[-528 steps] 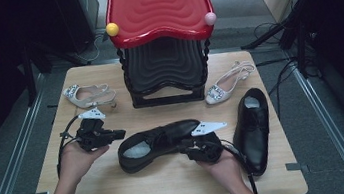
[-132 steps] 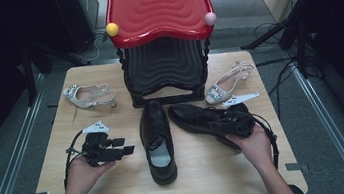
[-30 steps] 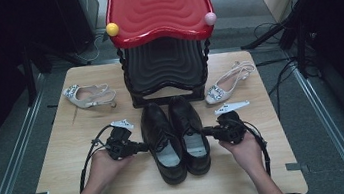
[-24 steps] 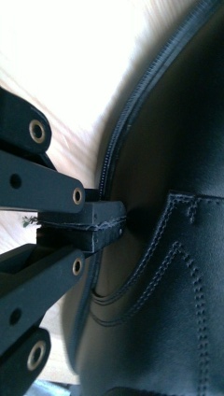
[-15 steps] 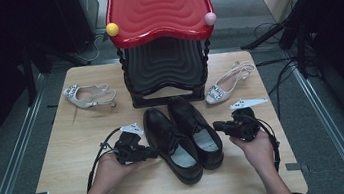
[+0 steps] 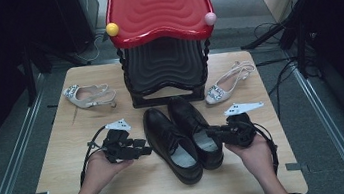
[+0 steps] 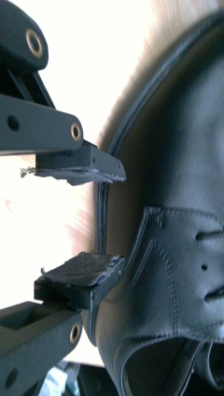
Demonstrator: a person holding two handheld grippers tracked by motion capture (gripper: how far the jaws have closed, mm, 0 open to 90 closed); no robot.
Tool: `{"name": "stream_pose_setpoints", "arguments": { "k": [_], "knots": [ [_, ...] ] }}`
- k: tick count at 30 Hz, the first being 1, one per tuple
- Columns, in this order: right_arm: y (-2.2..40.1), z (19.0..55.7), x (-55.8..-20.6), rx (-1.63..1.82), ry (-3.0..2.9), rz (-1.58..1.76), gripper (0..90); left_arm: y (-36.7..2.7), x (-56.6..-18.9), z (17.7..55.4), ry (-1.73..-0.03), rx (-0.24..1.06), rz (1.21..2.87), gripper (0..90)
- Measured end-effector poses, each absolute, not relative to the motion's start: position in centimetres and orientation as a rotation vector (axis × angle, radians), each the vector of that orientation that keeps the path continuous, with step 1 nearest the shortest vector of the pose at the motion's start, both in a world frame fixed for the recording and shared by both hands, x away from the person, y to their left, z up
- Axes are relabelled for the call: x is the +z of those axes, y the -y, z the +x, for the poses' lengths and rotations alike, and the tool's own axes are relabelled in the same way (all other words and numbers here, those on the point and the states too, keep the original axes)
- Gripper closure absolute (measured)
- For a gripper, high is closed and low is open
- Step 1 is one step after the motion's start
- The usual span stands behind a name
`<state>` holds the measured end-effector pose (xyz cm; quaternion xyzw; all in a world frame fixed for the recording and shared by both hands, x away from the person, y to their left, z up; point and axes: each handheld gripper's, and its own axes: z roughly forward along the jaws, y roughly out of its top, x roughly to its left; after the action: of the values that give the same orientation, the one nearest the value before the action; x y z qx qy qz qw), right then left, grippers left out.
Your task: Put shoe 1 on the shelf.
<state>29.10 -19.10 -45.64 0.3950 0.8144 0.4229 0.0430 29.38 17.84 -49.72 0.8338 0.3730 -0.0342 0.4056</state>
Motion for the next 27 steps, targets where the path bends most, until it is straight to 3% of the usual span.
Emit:
{"name": "stream_pose_setpoints", "arguments": {
  "k": [20,27],
  "knots": [
    [15.1,29.0,-46.3,1.226,-2.653,1.183,61.5,-18.8,-49.5,29.5,-0.971,-0.067,2.098,46.2],
    [13.0,29.3,-46.7,1.066,-2.73,1.167,60.3,-19.2,-49.2,29.5,-0.977,-0.053,2.082,45.3]
  ]
}}
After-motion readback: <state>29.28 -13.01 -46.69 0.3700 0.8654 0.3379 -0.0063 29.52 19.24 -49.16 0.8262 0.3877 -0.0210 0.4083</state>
